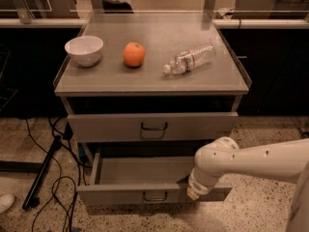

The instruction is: Close middle drawer

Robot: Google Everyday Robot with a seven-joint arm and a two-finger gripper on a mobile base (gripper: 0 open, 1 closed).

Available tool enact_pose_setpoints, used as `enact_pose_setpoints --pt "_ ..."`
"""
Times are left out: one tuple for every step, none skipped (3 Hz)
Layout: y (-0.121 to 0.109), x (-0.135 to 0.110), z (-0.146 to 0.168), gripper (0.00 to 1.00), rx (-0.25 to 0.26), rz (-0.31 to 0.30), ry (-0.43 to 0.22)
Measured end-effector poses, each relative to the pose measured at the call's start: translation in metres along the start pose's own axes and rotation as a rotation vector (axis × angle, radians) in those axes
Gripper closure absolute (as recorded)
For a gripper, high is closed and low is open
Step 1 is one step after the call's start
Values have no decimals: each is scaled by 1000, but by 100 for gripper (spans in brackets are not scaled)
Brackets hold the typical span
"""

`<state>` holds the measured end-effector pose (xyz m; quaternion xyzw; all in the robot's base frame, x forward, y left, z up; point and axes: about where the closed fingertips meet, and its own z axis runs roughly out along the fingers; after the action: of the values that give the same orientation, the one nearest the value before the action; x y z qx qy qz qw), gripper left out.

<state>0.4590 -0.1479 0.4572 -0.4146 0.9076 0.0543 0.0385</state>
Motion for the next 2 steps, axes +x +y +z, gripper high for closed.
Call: enact_pose_setpoints --pt "5 33 5 100 -27 38 30" --pt "18 56 20 100 -69 58 63"
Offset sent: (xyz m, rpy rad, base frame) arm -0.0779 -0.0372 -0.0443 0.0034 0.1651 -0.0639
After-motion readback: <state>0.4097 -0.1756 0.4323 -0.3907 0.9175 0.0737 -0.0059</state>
